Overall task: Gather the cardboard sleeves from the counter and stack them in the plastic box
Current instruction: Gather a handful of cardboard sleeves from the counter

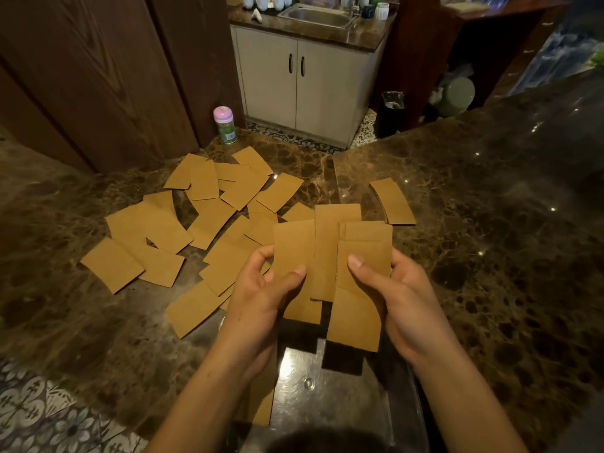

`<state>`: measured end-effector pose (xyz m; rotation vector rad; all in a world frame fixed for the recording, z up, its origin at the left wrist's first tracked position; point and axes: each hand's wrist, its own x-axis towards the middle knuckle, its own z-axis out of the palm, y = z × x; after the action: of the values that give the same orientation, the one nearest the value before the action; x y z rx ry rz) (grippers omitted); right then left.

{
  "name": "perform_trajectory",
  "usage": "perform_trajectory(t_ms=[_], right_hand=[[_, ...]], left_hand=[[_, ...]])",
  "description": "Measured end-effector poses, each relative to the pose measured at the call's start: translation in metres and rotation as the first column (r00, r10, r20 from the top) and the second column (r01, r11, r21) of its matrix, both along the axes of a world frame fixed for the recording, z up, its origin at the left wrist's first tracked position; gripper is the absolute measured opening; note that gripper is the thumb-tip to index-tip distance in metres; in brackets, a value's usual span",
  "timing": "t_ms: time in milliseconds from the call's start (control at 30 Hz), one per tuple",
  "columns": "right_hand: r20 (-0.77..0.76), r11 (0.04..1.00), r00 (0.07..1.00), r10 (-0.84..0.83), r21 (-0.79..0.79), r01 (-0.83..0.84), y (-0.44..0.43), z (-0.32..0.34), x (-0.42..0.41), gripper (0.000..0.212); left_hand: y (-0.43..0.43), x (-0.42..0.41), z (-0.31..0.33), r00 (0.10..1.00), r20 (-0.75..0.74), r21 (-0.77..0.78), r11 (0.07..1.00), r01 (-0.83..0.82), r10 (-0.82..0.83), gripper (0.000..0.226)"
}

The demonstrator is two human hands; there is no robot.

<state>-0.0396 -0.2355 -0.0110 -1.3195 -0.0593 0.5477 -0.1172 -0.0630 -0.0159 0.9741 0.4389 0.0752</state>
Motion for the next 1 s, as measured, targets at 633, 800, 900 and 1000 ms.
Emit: perform_trajectory(t_ms=[633,800,900,1000], right_hand=[[-0.051,0.997,0.997,-0.066,0.037,0.068,-0.014,0.007,-0.04,0.035],[0.09,0.989,0.989,0.12,-0.097,-0.111,-0.031,0.021,-0.016,0.041],[0.107,0.943,0.957,0.271,-0.229,-0.241,-0.031,0.028,0.0,0.039],[0.084,0.897,0.928,0.362,-0.302,-0.323,-0.026,0.029,0.006,0.036]], left_hand=[[-0.022,-0.035,0.0,0.974,0.022,-0.423,0.881,0.215,-0.227,0.039],[-0.003,-0.031,0.001,0.938,-0.118,-0.163,0.938,0.305,-0.326,0.03],[0.008,-0.028,0.002,0.879,-0.091,-0.093,0.883,0.46,-0.468,0.035],[0.015,-0.026,0.003,0.829,-0.082,-0.019,0.833,0.553,-0.553,0.03]])
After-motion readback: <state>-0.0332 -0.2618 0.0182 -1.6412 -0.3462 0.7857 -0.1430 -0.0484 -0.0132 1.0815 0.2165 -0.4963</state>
